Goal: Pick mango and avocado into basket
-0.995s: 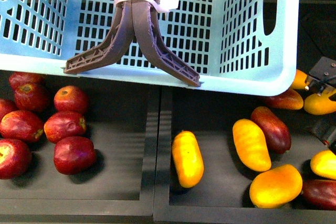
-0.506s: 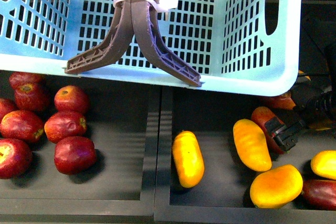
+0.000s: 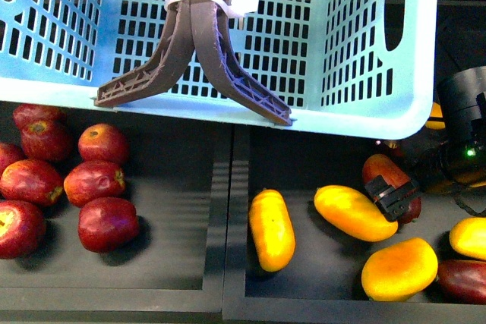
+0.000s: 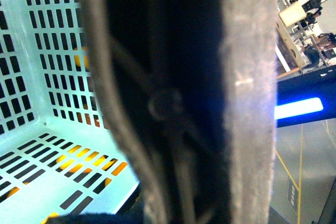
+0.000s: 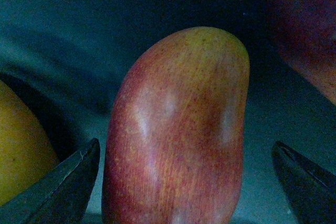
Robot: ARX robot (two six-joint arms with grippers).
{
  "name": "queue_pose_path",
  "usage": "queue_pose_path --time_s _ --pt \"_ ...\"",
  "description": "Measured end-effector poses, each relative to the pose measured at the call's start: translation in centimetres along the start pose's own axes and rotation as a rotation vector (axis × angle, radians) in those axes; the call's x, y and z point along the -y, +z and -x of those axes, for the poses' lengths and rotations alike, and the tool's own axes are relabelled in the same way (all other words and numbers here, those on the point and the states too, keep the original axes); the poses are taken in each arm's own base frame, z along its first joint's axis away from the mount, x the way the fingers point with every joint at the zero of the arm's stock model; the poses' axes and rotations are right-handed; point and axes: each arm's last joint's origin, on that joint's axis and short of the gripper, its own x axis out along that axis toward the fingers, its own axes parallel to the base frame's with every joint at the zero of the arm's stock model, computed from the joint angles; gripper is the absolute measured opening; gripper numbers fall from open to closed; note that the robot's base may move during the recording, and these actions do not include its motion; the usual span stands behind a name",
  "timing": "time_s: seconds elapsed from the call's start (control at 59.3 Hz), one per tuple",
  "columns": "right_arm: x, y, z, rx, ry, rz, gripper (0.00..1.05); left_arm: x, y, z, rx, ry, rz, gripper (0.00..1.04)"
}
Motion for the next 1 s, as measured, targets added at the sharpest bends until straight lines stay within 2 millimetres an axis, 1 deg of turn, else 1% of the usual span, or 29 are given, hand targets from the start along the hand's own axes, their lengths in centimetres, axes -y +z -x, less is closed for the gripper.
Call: queue_pose_path --time_s 0.152,0.219,0.253,0.27,0.337,0.388,0.472,0.54,0.607,0.624,0.675,0.692,0.742,0.759,0.81,0.827,0.844,0.86,0.894,0.945,0.978,0.995 --pt "-0.5 -0.3 -0.7 -0.02 0.001 -0.013 0.96 0.0 0.0 0.0 0.0 0.0 0.0 0.13" --pt "-0.6 -0.5 -0.8 -0.024 -0.001 -0.015 0.83 0.0 0.0 0.0 0.0 0.0 0.0 0.13" --pt "-0.7 -0.5 -0.8 -0.023 -0.004 -0.015 0.8 0.0 0.0 0.0 0.0 0.0 0.0 0.13" --pt "-0.7 -0.6 -0.8 -0.022 -0.006 -0.015 0.76 0.0 0.0 0.0 0.0 0.0 0.0 0.13" --pt "-0.6 -0.8 -0.7 -0.02 -0.01 -0.019 0.7 0.0 0.0 0.0 0.0 0.0 0.0 0.13" --pt "-0.5 -0.9 -0.6 -0.018 -0.013 -0.029 0.68 0.0 0.0 0.0 0.0 0.0 0.0 0.13" --pt "-0.2 -1.2 0.1 -0.013 -0.016 -0.051 0.66 0.0 0.0 0.0 0.0 0.0 0.0 0.13" --pt "0.2 -1.3 1.0 0.007 -0.048 -0.061 0.66 0.0 0.0 0.0 0.0 0.001 0.0 0.13" --pt "0.9 -1.3 2.3 0.044 -0.064 -0.099 0.66 0.0 0.0 0.0 0.0 0.001 0.0 0.13" --pt "1.2 -1.2 3.0 0.065 -0.065 -0.112 0.66 0.0 0.0 0.0 0.0 0.001 0.0 0.13" --pt "1.8 -1.1 4.1 0.099 -0.087 -0.129 0.66 0.0 0.0 0.0 0.0 0.0 0.0 0.13" --pt "2.2 -1.0 5.0 0.127 -0.111 -0.143 0.66 0.0 0.0 0.0 0.0 0.0 0.0 0.13" --pt "2.8 -0.8 6.3 0.172 -0.141 -0.163 0.66 0.0 0.0 0.0 0.001 0.001 0.0 0.13" --pt "3.3 -0.6 7.3 0.203 -0.152 -0.188 0.66 0.0 0.0 0.0 0.001 0.001 0.0 0.13" --pt "4.1 -0.5 9.0 0.25 -0.175 -0.22 0.66 0.0 0.0 0.0 0.0 0.001 0.0 0.13" --pt "4.6 -0.3 10.1 0.283 -0.198 -0.248 0.66 0.0 0.0 0.0 0.0 0.0 0.0 0.13" --pt "4.9 -0.2 10.7 0.302 -0.212 -0.254 0.66 0.0 0.0 0.0 0.0 0.0 0.0 0.13" --pt "5.4 -0.1 11.9 0.337 -0.232 -0.278 0.66 0.0 0.0 0.0 0.0 0.0 0.0 0.13" --pt "5.9 0.2 13.2 0.372 -0.246 -0.308 0.66 0.0 0.0 0.0 0.0 0.0 0.0 0.13" --pt "7.0 0.9 17.2 0.47 -0.249 -0.388 0.66 0.0 0.0 0.0 0.0 0.001 0.0 0.13" --pt "7.2 1.5 20.0 0.54 -0.228 -0.436 0.66 0.0 0.0 0.0 0.0 0.001 0.0 0.13" --pt "7.2 1.7 20.8 0.561 -0.217 -0.448 0.66 0.0 0.0 0.0 0.001 0.001 0.0 0.13"
